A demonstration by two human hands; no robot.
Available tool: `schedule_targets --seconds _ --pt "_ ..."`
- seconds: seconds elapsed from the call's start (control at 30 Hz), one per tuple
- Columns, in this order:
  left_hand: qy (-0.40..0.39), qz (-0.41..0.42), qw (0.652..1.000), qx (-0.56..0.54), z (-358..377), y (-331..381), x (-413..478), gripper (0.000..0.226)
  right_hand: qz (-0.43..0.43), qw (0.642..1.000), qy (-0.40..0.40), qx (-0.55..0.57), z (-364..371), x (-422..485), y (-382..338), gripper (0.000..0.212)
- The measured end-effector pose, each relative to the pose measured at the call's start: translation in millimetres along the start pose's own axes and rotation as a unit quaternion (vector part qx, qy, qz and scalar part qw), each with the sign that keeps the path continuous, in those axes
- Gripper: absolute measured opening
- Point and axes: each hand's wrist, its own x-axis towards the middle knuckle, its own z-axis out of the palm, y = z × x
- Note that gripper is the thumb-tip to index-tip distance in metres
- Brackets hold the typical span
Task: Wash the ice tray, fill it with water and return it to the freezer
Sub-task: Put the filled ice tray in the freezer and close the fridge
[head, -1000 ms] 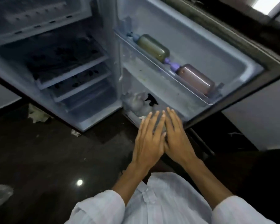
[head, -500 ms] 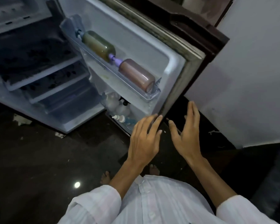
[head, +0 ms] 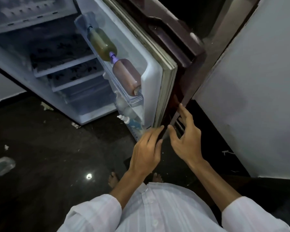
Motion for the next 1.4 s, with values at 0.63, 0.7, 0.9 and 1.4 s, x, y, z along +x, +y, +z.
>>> schedule_targets --seconds 0.63,0.7,0.9,1.4 --pt "0.112 -0.144 0.981 -0.073 -15.9 5.7 -2.9 0.055 -0.061 0.965 -0.216 0.133 13.9 71.2 -43.6 0.034" --pt "0.143 -0.163 0.974 -0.07 -24.8 0.7 -0.7 0.053 -0.065 0.959 -0.244 0.131 24.4 73.9 -50.1 0.036" --pt "0.251 -0.216 0.94 -0.082 -54.6 -23.3 3.8 0.045 -0.085 0.93 -0.341 0.11 62.7 83.2 -81.8 0.03" --pt "0.372 -0.276 0.867 -0.181 -164.7 -125.7 -20.9 0.036 -0.151 0.9 -0.401 0.085 205.5 81.5 -175.9 0.024"
